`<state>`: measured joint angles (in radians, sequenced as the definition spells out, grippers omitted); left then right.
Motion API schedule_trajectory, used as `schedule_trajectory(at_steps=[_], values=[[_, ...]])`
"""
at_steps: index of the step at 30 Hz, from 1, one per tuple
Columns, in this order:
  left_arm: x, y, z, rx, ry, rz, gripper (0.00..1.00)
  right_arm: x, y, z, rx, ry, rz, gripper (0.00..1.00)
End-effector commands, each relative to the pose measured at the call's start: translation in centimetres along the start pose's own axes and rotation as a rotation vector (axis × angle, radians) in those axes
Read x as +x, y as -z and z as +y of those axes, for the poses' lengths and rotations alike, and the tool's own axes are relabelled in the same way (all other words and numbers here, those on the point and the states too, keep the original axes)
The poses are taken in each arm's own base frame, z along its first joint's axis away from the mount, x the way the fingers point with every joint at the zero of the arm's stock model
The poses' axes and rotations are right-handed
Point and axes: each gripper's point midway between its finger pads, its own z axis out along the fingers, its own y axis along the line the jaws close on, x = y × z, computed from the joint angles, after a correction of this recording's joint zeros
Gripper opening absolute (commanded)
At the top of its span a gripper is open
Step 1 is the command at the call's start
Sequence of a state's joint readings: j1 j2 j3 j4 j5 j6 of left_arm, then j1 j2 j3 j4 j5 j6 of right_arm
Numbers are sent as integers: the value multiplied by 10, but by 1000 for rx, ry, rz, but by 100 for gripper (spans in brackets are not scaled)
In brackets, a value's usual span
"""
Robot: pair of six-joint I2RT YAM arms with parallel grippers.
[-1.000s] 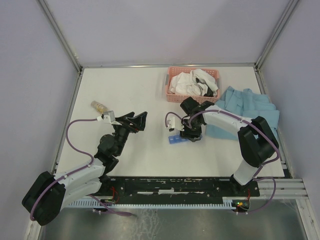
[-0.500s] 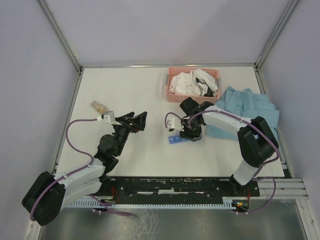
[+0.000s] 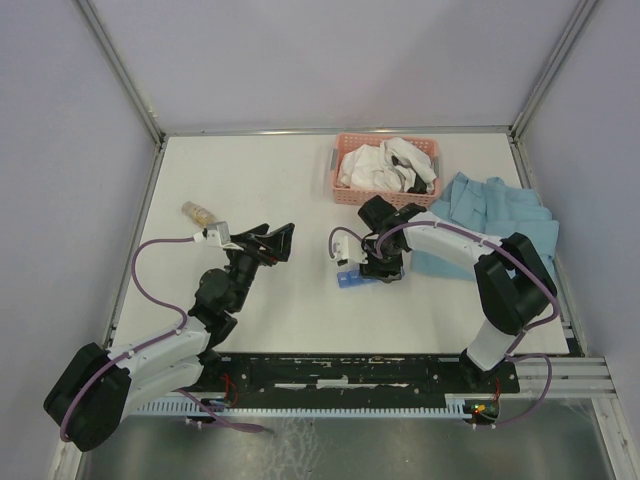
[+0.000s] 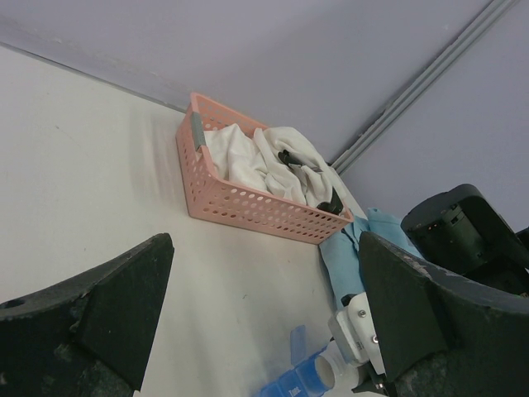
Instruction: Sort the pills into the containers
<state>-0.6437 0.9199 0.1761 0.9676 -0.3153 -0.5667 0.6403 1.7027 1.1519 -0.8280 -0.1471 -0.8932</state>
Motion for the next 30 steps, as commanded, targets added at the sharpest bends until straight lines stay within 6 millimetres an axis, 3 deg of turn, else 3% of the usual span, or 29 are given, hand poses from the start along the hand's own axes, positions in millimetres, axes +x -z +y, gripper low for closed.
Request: schedule_trajectory(at_steps=[1,3,6,9,30], values=[[-16,-2,-4,4,-11,-63,99,-12,12,0,2,25,-50,1],[-16,-3,-4,4,-11,-63,99,-9,12,-10,76,41,-27,1],[-16,-2,-4,4,-10,-62,99,-12,13,0,6,32,-39,1],[-16,-2,-4,4,-11,-63,99,-5,13,-13,85,37,-2,1],[-17,-2,-4,4,-10,-65,99,-5,11,-4,62,93,43,1]])
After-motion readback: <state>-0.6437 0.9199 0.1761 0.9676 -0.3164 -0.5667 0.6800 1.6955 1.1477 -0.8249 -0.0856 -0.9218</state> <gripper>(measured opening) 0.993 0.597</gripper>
